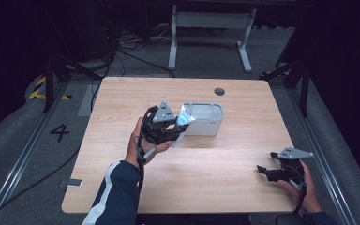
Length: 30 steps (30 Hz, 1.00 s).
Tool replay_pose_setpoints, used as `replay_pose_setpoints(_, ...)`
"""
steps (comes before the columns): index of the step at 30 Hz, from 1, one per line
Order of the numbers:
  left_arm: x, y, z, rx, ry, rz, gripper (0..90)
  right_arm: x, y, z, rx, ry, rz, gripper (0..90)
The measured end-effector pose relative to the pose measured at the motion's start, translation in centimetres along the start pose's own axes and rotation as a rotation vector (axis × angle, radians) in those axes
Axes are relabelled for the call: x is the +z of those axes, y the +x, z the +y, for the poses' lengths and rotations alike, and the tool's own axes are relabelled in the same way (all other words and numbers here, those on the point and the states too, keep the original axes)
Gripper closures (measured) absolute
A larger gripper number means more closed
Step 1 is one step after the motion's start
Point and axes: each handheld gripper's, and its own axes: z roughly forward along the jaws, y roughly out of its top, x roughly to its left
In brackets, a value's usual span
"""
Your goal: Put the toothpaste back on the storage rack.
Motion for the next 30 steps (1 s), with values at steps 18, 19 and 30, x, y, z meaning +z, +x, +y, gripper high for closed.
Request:
replay_pose_setpoints(18, 1.3, 1.5, 1.4, -0.033, -0.055, -0.004, 65.7, 0.0, 0.0, 0.0, 0.001, 0.002, 0.003, 16.4)
replay_pose_setpoints(19, 1.3, 1.7, 1.5, -0.03, -0.055, -0.005, 65.7, 0.0, 0.0, 0.0, 0.0, 0.001, 0.002, 16.4)
replay_pose_setpoints(30, 1.9, 2.4, 1.9, -0.062, -0.099, -0.017, 65.7, 0.0, 0.0, 0.0, 0.002, 0.002, 0.004, 16.4)
